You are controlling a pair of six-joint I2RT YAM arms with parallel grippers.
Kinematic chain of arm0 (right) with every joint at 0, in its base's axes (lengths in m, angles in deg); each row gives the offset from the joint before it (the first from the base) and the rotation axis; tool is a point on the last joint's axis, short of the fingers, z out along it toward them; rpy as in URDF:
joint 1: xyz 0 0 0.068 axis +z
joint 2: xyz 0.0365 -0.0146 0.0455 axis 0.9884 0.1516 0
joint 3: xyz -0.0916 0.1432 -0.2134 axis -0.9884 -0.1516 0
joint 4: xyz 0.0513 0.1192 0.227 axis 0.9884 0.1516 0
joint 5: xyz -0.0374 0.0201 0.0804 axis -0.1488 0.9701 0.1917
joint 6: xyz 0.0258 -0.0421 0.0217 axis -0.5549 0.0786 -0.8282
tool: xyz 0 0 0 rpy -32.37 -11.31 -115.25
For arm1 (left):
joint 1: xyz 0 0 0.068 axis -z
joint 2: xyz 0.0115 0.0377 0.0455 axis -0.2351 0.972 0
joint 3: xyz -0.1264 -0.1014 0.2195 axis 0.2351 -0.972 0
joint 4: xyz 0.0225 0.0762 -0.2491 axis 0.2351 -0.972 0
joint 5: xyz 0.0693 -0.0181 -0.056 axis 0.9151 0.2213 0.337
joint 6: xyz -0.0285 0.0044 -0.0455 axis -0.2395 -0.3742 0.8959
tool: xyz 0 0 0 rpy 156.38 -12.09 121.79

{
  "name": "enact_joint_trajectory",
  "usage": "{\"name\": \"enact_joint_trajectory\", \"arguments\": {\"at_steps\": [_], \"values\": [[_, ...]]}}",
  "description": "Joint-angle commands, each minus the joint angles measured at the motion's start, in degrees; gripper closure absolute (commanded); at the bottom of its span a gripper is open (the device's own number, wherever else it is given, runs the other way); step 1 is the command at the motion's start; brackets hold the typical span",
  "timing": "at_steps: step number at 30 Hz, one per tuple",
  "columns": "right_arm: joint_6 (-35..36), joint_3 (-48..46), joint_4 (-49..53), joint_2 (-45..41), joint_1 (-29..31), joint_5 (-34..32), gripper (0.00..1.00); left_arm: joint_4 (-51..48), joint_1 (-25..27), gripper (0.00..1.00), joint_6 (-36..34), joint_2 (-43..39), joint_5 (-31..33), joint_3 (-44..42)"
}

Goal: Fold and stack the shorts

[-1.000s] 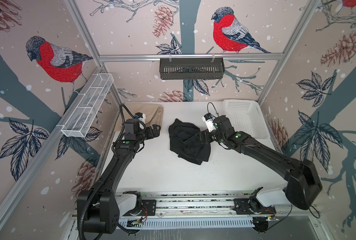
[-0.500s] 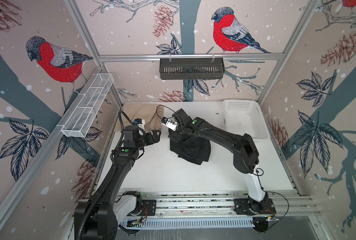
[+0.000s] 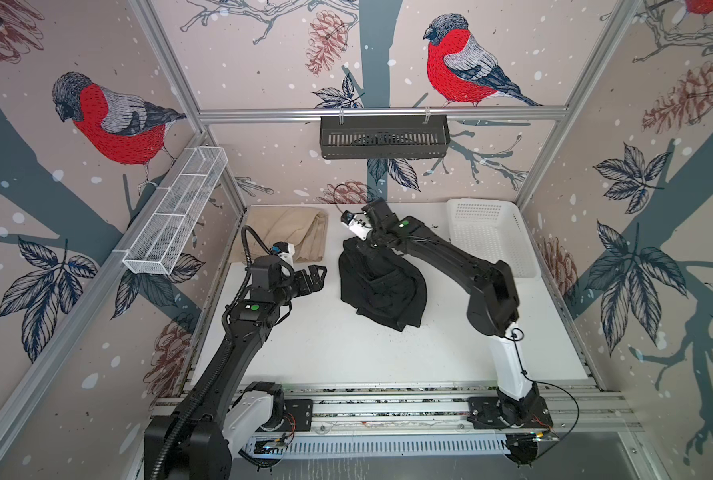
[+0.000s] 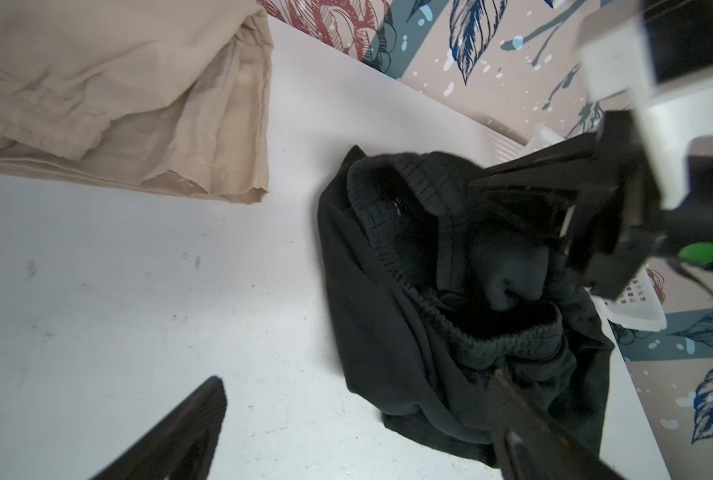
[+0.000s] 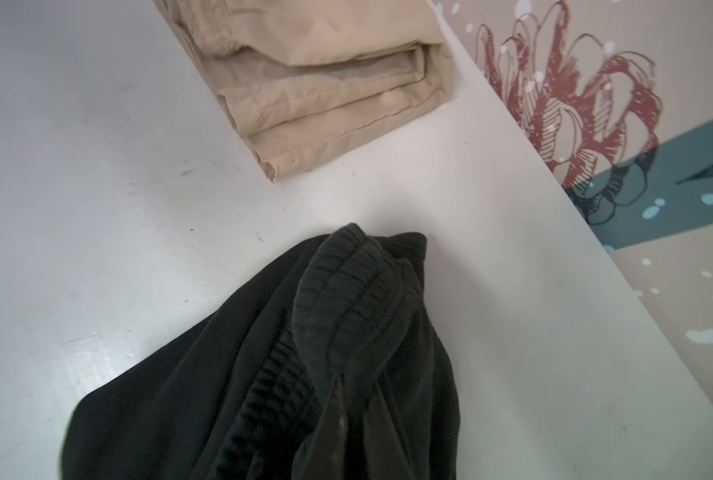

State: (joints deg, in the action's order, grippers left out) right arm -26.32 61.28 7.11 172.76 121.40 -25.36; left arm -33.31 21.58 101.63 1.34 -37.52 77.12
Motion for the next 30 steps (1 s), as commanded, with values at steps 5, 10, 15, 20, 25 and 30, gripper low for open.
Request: {"name": "enact_joint_trajectory", "arguments": {"at_steps": [5, 10, 15, 20, 25, 30], "values": [[-19.92, -28.35, -31.39, -24.06, -12.36, 27.68, 0.99, 10.51, 6.52, 0.03, -0.52, 2.07, -6.21, -1.38], [-22.59, -37.81, -38.56, -31.38, -15.15, 27.08, 0.99, 15.42, 14.0, 0.03, 0.45, 5.86, -7.39, -1.97], [-22.04, -39.34, -38.75, -32.74, -15.4, 27.83, 0.99, 28.36, 22.22, 0.03, 4.9, 12.67, -7.21, -4.49], [-21.92, -41.25, -39.88, -34.15, -15.16, 29.84, 0.99, 29.68, 23.55, 0.03, 6.71, 21.8, -4.92, -1.62], [-20.5, -41.51, -37.19, -35.42, -15.3, 31.33, 0.98, 29.04, 23.94, 0.03, -0.52, 25.72, -2.79, 1.52], [-21.15, -42.91, -37.77, -36.82, -16.45, 31.54, 0.98, 25.99, 25.32, 0.03, -7.9, 29.84, -6.08, 5.03]]}}
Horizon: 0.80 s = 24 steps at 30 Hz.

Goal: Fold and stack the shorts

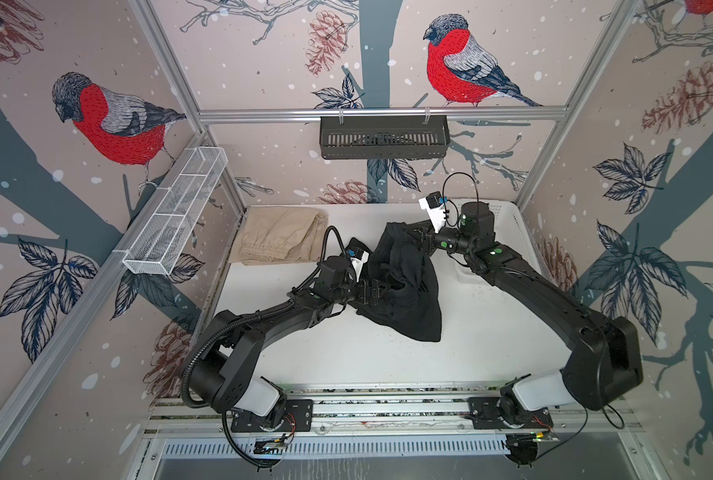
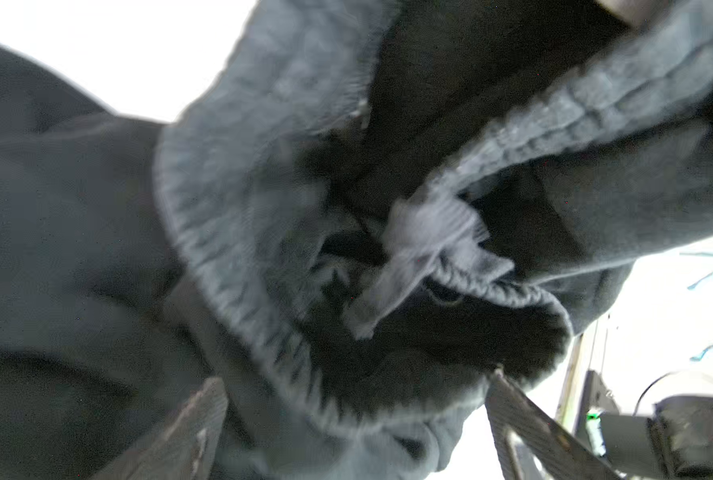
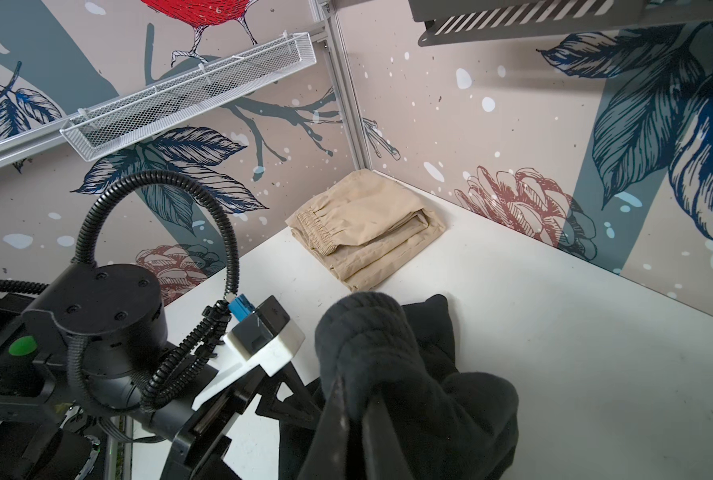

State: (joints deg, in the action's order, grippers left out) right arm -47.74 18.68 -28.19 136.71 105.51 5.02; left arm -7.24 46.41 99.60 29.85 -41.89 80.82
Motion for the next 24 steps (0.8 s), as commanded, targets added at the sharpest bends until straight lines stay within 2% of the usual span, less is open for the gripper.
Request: {"name": "enact_joint_trajectory", "arguments": {"at_steps": [1, 4, 6, 8, 10, 11, 12, 19, 22, 24], "values": [[0.1, -0.45, -2.52, -0.87, -0.73, 1.22, 0.98, -0.33, 0.57, 0.03, -6.13, 2.08, -1.81, 1.55], [-0.26, -0.65, -3.12, -1.01, -1.01, 1.86, 0.98, -0.77, 0.55, 0.05, -5.83, 5.23, -2.26, 2.64], [-0.22, -1.0, -3.53, -1.23, -1.19, 1.89, 0.98, -1.64, 0.55, 0.19, -4.97, 7.25, -1.59, 4.03], [0.45, -1.06, -2.73, -1.57, -1.5, 1.8, 0.98, -2.74, 0.49, 0.42, -5.2, 7.71, -0.31, 5.09], [0.82, -1.56, -1.94, -2.16, -2.28, 1.44, 0.98, -5.53, 0.34, 0.71, -6.28, 6.54, 2.08, 6.86], [0.83, -2.07, -1.75, -2.72, -2.93, 1.38, 0.98, -8.39, 0.04, 0.9, -7.05, 5.55, 3.44, 8.37], [0.75, -2.88, -1.73, -3.28, -3.62, 1.41, 0.98, -12.25, -0.4, 1.0, -7.83, 4.55, 4.73, 10.43], [-0.56, -10.62, -3.21, -7.6, -6.76, 1.27, 0.97, -35.54, -5.92, 1.0, -9.79, -4.55, 16.73, 21.75], [-1.08, -14.35, -3.16, -10.23, -7.15, -0.27, 0.95, -40.03, -7.94, 1.0, -10.6, -10.24, 24.28, 22.66], [-1.18, -16.78, -2.04, -12.45, -7.08, -2.01, 0.92, -39.04, -8.12, 1.0, -14.42, -14.17, 24.86, 21.09]]}}
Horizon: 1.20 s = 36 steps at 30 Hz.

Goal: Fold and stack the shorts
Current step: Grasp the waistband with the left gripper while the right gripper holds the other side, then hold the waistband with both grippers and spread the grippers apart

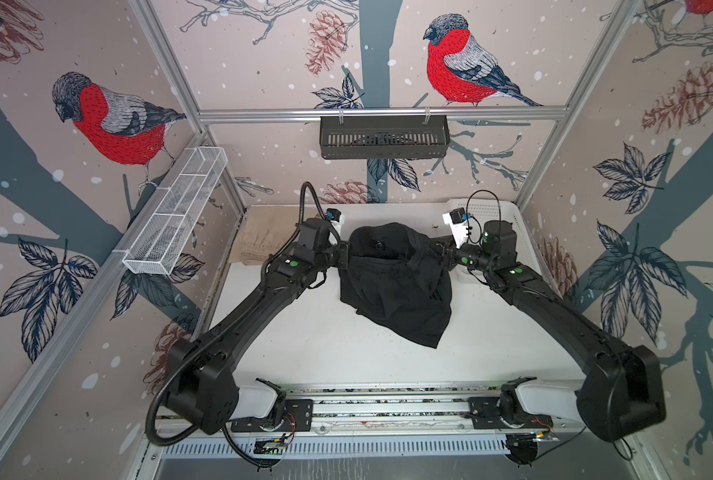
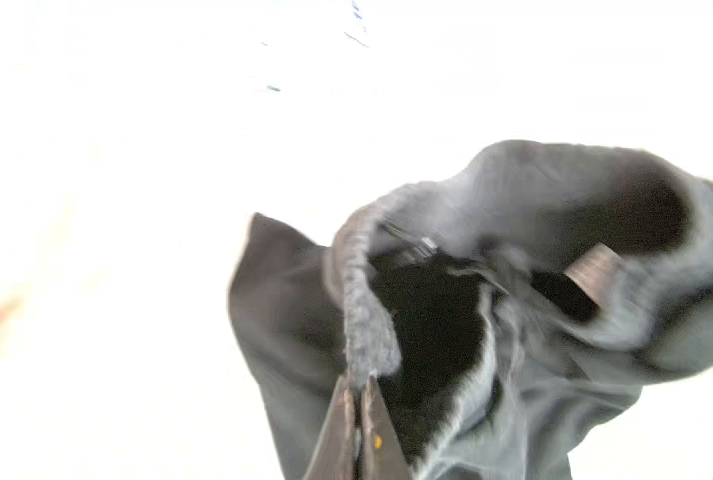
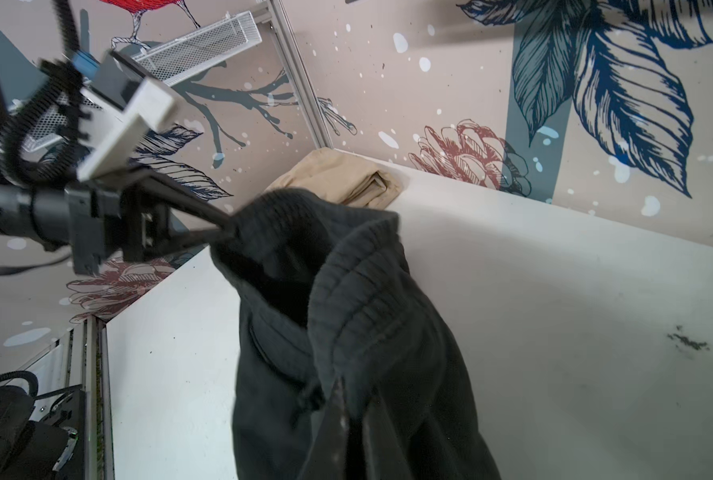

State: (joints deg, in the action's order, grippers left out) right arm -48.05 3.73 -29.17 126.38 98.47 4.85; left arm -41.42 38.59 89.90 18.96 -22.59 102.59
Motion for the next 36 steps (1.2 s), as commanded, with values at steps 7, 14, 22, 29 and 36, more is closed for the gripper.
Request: {"name": "enact_joint_trajectory", "arguments": {"at_steps": [7, 14, 22, 29, 36], "values": [[1.38, -6.81, 7.86, -5.84, 4.7, -16.79, 0.63, -2.02, -0.22, 1.0, -7.25, -5.58, 1.72, -3.61], [5.66, -1.27, 17.23, -3.13, 17.12, -40.31, 0.24, 1.4, -0.21, 1.0, -6.97, -3.13, -5.15, -5.15], [9.79, 3.06, 21.68, 4.69, 21.55, -37.92, 0.19, 2.14, -0.16, 1.0, -6.54, -3.04, -3.61, -6.65], [8.49, 4.1, 24.6, 9.79, 20.18, -39.05, 0.17, 2.06, -0.21, 1.0, -6.71, -3.04, -0.59, -8.35], [8.78, 0.93, 17.18, 8.61, 17.23, -28.86, 0.4, 4.73, -0.2, 0.99, -6.06, -2.19, -1.66, -10.23]]}}
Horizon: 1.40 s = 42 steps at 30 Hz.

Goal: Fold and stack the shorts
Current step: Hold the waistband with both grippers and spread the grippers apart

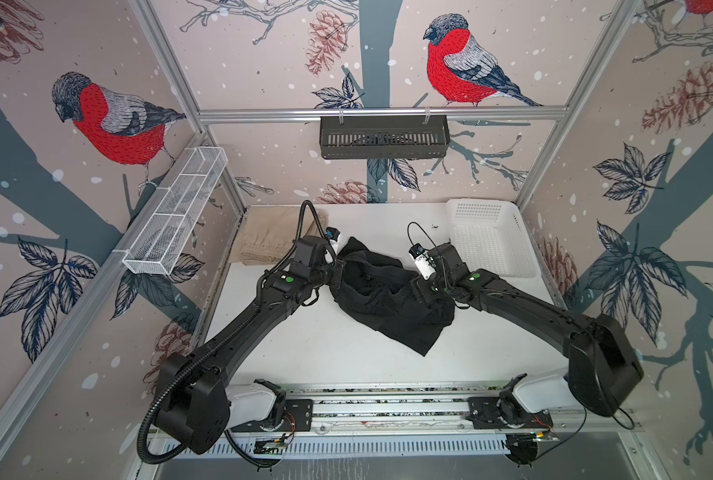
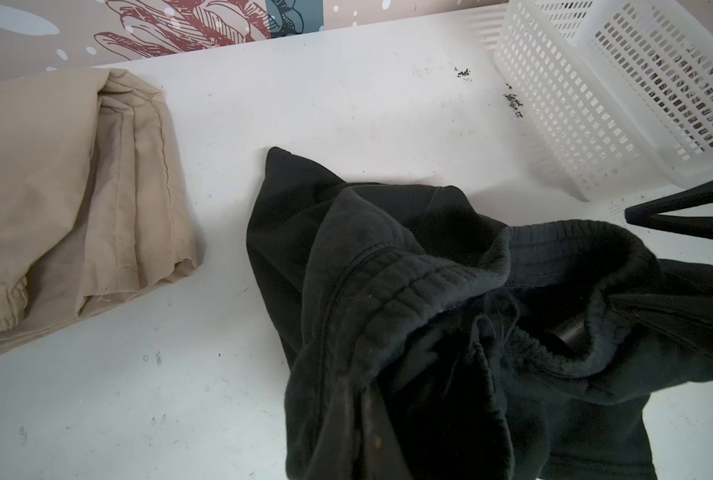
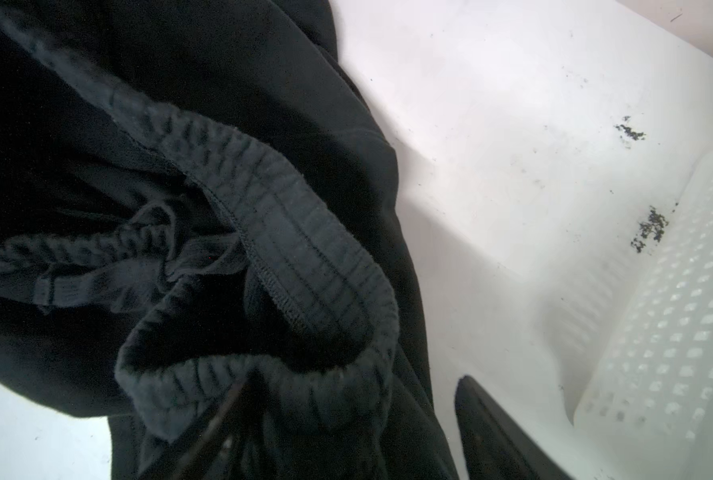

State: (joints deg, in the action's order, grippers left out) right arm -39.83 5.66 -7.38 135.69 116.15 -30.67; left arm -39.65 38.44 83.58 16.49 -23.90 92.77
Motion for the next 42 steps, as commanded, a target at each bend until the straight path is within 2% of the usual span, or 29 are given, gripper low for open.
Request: {"name": "enact_joint_trajectory", "arguments": {"at_steps": [1, 3, 4, 6, 9, 13, 15, 17, 21, 24, 31, 36, 40, 42], "values": [[0.41, -1.38, -5.75, -0.79, -0.72, 8.87, 0.51, 3.11, -0.06, 0.89, 0.46, 0.39, 0.05, -0.45], [-0.17, -2.12, -7.74, -0.87, -1.9, 12.09, 0.84, 2.83, -0.06, 0.57, 1.07, 0.22, 1.31, -0.45], [-0.39, -2.36, -8.18, -0.86, -2.73, 13.18, 0.94, 2.75, -0.12, 0.46, 1.72, -0.03, 2.09, -0.49], [-1.28, -2.49, -8.75, -0.81, -5.45, 15.27, 0.98, 2.99, -0.07, 0.19, 2.04, -0.87, 3.6, -0.87], [-2.71, -2.85, -9.6, -1.42, -10.11, 19.56, 0.98, 3.9, -0.14, 0.04, 1.52, -1.9, 3.56, -2.06], [-2.95, -3.15, -10.31, -1.61, -13.96, 23.99, 0.99, 9.5, -0.14, 0.03, -0.85, -2.42, -1.92, -5.32], [-2.63, -3.19, -10.41, -1.26, -14.52, 25.39, 0.99, 13.57, -0.14, 0.03, -3.47, -2.29, -6.04, -7.62], [-2.42, -3.22, -10.71, -0.99, -14.74, 26.36, 0.98, 15.92, -0.61, 0.03, -5.85, -1.21, -7.53, -8.96], [-2.6, -3.61, -11.61, -0.93, -15.46, 27.89, 0.98, 14.28, -1.62, 0.03, -8.58, 1.11, -8.95, -8.7], [-2.8, -4.07, -12.29, -1.07, -16.28, 28.72, 0.98, 14.93, -1.96, 0.03, -9.65, 1.11, -14.74, -9.67], [-2.95, -5.11, -13.76, -1.14, -17.55, 30.68, 0.98, 16.93, -4.61, 0.03, -10.16, 5.08, -21.01, -10.32], [-3.39, -5.7, -14.85, -1.17, -17.98, 31.67, 0.98, 14.46, -6.75, 0.04, -11.58, 8.82, -28.05, -7.43], [-3.0, -5.59, -14.8, -1.06, -18.14, 31.87, 0.98, 14.56, -7.71, 0.09, -12.0, 11.51, -31.11, -6.79], [-3.04, -5.66, -14.96, -1.14, -18.35, 31.8, 0.98, 13.98, -8.24, 0.2, -12.06, 13.06, -31.44, -6.23]]}}
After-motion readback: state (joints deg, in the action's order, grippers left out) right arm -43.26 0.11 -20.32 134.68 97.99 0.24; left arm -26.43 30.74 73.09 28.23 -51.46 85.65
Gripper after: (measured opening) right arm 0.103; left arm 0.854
